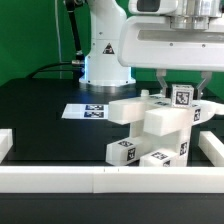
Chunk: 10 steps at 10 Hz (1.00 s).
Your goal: Assemble chair
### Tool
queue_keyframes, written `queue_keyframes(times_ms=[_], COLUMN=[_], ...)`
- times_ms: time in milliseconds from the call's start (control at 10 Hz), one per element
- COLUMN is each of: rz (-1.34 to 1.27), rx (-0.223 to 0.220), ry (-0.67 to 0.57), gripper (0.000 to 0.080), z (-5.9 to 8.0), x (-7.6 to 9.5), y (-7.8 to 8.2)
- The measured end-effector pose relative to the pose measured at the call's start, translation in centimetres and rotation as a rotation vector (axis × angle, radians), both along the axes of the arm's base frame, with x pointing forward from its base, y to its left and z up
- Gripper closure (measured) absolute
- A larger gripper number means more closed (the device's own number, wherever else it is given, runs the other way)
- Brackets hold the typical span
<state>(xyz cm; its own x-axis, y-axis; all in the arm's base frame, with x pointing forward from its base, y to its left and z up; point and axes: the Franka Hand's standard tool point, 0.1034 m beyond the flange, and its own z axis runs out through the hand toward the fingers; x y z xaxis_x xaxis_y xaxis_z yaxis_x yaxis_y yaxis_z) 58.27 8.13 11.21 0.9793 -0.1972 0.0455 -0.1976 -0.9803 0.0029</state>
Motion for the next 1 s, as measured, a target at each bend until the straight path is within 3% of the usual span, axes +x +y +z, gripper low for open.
queue_keyframes(times_ms=[1000], rz=[-0.577], rx=[0.03], ry=[-0.005], gripper=[0.0519], z=[-0.02], x=[-0.03], y=[0.22])
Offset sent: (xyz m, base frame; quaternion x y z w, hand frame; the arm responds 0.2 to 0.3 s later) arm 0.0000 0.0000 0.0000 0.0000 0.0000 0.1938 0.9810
